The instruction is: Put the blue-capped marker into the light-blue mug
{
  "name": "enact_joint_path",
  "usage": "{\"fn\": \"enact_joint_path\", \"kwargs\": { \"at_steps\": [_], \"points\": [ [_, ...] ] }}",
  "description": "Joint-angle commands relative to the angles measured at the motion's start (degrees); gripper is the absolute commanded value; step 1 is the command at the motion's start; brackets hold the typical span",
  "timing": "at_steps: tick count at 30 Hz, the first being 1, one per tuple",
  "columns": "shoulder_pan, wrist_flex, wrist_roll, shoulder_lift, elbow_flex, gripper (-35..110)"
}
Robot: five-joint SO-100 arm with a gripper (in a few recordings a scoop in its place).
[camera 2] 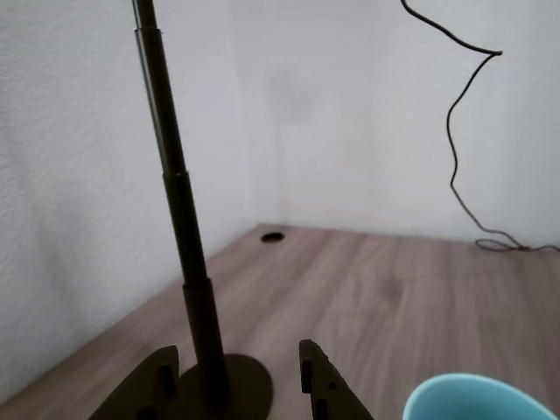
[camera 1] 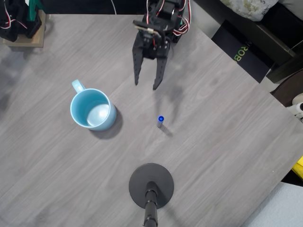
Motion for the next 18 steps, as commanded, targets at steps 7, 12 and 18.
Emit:
{"fn": "enact_joint_path", "kwargs": {
  "at_steps": [7,12,18],
  "points": [
    [-6.33,-4.22,-0.79,-12.74,-4.04,23],
    [-7.65,-15.12,-1.58,-19.25,2.99,23],
    [-11.25,-17.93,-1.23,-20.83,7.03,23]
  ]
}}
